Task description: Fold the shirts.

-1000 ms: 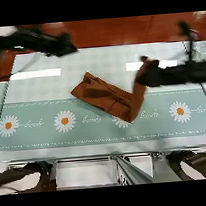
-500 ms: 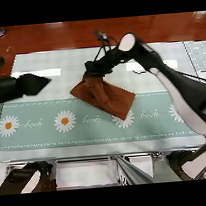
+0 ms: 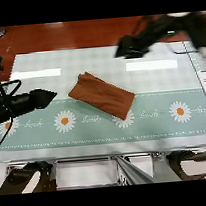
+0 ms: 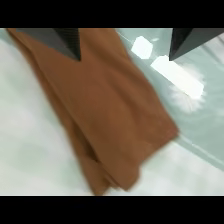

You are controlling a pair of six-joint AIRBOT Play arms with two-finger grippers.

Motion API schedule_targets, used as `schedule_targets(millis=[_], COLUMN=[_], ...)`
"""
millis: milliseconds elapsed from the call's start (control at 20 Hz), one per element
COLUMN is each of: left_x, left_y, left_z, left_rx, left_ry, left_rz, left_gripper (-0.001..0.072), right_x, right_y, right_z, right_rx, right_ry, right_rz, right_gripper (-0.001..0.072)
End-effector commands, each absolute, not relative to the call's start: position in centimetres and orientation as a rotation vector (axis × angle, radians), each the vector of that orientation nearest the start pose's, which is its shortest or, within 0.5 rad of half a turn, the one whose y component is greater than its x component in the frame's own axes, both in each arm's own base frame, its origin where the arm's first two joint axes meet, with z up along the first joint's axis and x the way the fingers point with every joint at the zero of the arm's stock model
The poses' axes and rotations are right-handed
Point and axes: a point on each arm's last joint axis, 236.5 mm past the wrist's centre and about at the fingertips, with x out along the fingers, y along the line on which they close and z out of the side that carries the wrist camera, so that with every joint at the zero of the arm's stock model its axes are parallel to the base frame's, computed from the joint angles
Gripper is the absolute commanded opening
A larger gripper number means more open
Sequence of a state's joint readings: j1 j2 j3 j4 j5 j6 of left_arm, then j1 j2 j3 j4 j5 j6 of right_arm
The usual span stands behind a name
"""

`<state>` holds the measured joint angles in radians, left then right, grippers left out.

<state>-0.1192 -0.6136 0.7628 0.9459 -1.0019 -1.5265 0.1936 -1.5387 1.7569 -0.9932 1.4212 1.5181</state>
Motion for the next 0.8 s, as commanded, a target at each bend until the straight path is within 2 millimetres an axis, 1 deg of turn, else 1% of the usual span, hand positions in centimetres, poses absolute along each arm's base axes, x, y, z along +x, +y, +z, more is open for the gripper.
schedule_targets(millis=[0,50,100,150,200,250,300,400,450,500,550,650,750], left_x=[27.3,27.1,26.8,26.5,26.3,26.3,26.4,26.5,26.4,26.4,26.4,26.4,26.4], left_y=[-15.1,-15.3,-15.6,-15.9,-16.1,-16.4,-16.5,-16.9,-17.0,-17.1,-17.3,-17.4,-17.4], left_z=[12.0,11.5,11.0,10.6,10.3,10.0,9.7,9.1,8.9,8.6,8.4,8.2,8.2], left_rx=[-0.454,-0.453,-0.452,-0.447,-0.445,-0.443,-0.445,-0.453,-0.454,-0.452,-0.451,-0.450,-0.449], left_ry=[0.862,0.875,0.889,0.902,0.908,0.910,0.906,0.908,0.919,0.928,0.936,0.942,0.942], left_rz=[-0.475,-0.479,-0.485,-0.493,-0.500,-0.504,-0.504,-0.504,-0.505,-0.506,-0.508,-0.509,-0.510], left_gripper=[0.0027,0.0027,0.0027,0.0027,0.0027,0.0027,0.0027,0.0027,0.0027,0.0027,0.0027,0.0027,0.0027], right_x=[38.8,36.9,34.7,32.6,30.9,29.9,29.3,27.4,26.9,26.8,27.2,28.8,30.6], right_y=[11.3,10.6,10.3,10.6,11.5,12.6,13.7,16.3,17.4,18.3,18.9,19.7,20.8], right_z=[12.3,9.1,5.2,1.5,-1.8,-3.9,-5.6,-8.0,-8.9,-9.5,-9.9,-10.3,-10.2], right_rx=[0.212,0.321,0.469,0.636,0.833,0.991,1.020,0.968,0.949,0.935,0.924,0.924,0.949], right_ry=[1.017,0.988,0.989,1.004,1.024,1.036,1.052,1.203,1.269,1.322,1.352,1.377,1.391], right_rz=[0.297,0.220,0.139,0.080,0.032,0.009,0.032,0.113,0.144,0.174,0.198,0.219,0.244], right_gripper=[0.0630,0.0630,0.0631,0.0630,0.0628,0.0619,0.0619,0.0619,0.0619,0.0619,0.0619,0.0619,0.0610])
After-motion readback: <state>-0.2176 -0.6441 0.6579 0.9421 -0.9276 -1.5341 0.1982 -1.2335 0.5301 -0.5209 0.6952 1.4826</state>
